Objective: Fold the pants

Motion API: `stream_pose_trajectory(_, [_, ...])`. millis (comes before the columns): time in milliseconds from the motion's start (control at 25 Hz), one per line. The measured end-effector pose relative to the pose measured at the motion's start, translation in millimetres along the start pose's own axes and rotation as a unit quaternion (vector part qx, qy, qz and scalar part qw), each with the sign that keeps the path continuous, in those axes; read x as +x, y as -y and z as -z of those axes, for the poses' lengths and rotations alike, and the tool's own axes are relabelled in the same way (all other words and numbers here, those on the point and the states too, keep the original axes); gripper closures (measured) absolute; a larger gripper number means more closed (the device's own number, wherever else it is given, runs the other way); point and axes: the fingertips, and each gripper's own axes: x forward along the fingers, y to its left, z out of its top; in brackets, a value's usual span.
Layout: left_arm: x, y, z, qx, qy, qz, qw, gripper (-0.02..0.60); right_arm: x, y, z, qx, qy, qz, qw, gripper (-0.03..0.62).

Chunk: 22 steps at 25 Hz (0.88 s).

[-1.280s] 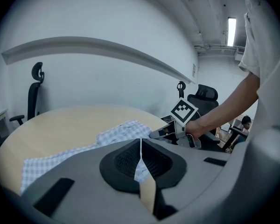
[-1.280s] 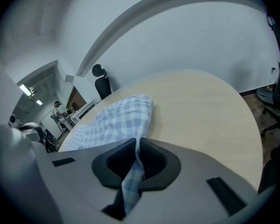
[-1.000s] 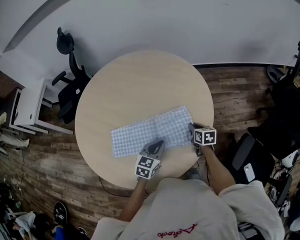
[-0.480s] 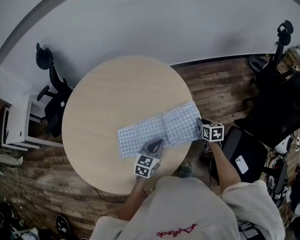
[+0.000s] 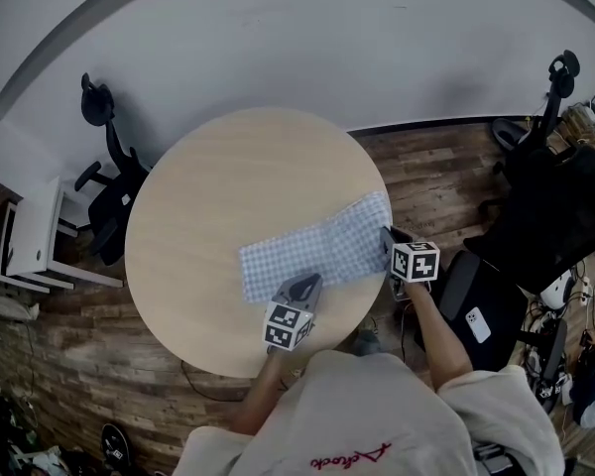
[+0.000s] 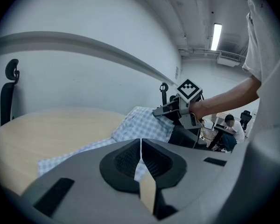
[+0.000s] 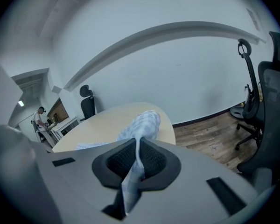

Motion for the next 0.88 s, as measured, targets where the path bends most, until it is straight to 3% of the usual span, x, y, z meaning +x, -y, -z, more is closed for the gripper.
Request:
stream_pose_trajectory(240, [-29, -9, 7, 0.003, 0.016, -0.001, 0.9999, 0.545, -8, -92, -21, -0.048, 0.023, -0.044, 0.998, 0.545])
stream_pose_trajectory(440, [-64, -28, 21, -0.010, 0.021, -0.022, 0.9995, 0.545, 2, -172, -11, -0.097, 0.009, -0.073, 0.993, 0.546])
stream_pose_trajectory(680, [-118, -65, 42, -0.037, 0.024, -0.071, 0.9964, 0.545, 44, -239, 34, -0.115, -0.047, -0.085, 0.989, 0.545])
stream_pose_trajectory(880, [-177, -102, 79, -0.070, 0.011, -0.130, 0.9890, 0.545, 99, -282, 107, -0.115, -0.129, -0.101, 0.980, 0.543])
